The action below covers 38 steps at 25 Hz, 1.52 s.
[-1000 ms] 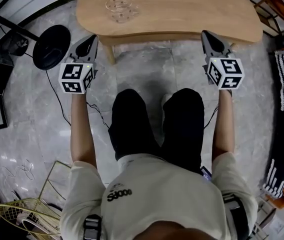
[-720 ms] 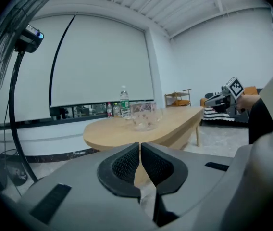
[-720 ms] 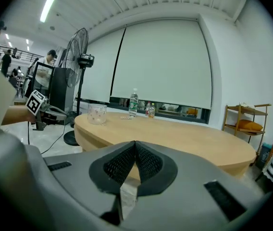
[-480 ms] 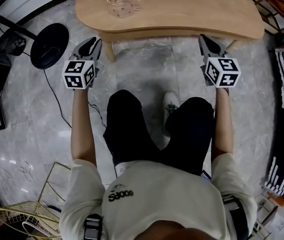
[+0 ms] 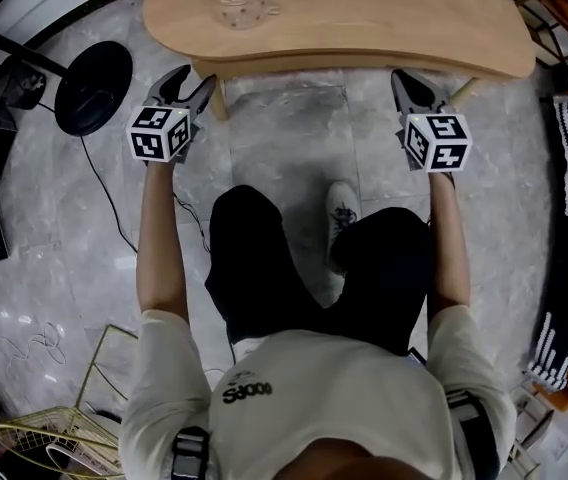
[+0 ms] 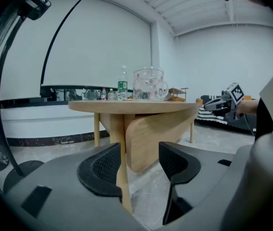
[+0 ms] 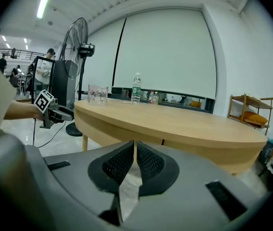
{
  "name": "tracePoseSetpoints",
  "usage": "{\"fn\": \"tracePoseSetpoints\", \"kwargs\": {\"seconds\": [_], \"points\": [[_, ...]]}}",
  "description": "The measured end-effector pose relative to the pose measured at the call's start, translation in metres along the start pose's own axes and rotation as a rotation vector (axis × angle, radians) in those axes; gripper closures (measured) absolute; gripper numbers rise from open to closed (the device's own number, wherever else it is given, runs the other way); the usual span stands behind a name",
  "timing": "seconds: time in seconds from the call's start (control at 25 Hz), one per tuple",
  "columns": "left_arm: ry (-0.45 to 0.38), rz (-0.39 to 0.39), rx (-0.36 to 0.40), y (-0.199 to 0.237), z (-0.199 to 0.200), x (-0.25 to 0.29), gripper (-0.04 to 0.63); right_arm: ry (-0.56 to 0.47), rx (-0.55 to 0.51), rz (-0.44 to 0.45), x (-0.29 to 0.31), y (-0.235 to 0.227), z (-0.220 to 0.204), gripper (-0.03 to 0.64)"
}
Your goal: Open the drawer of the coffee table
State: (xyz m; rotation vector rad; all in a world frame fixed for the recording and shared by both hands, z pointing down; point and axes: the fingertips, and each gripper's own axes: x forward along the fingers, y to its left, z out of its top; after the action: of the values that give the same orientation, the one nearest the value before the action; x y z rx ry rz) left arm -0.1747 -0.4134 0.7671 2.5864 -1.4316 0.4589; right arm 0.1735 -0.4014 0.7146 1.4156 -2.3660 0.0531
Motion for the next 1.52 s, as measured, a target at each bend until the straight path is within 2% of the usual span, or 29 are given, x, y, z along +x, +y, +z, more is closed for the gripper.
{"fn": "tracePoseSetpoints", "kwargs": {"seconds": [0.16, 0.4, 0.56, 0.64, 0.88, 1.16, 1.52], "points": [[0.014, -0.02, 0.022, 0.001, -0.005, 0.014, 0.337, 0.005, 0.03, 0.0, 0.009, -0.002, -0.007, 0.605], [0.019, -0.016, 0.009, -0.001, -0.009, 0.025, 0.339, 0.067, 0.039, 0.013, 0.034, -0.011, -0.029, 0.442], [0.021, -0.003, -0.002, -0.001, -0.015, 0.026, 0.362, 0.104, 0.056, 0.003, 0.051, -0.017, -0.044, 0.384], [0.015, -0.006, -0.01, 0.001, -0.015, 0.025, 0.4, 0.104, 0.073, -0.005, 0.055, -0.019, -0.048, 0.372], [0.033, -0.054, 0.035, 0.001, -0.014, 0.021, 0.444, 0.098, 0.081, 0.007, 0.063, -0.021, -0.05, 0.356], [0.019, -0.09, 0.034, 0.004, -0.015, 0.017, 0.461, 0.055, 0.096, 0.045, 0.07, -0.021, -0.041, 0.341], [0.024, -0.083, 0.041, 0.003, -0.015, 0.019, 0.46, 0.014, 0.152, 0.063, 0.073, -0.017, -0.037, 0.328]]}}
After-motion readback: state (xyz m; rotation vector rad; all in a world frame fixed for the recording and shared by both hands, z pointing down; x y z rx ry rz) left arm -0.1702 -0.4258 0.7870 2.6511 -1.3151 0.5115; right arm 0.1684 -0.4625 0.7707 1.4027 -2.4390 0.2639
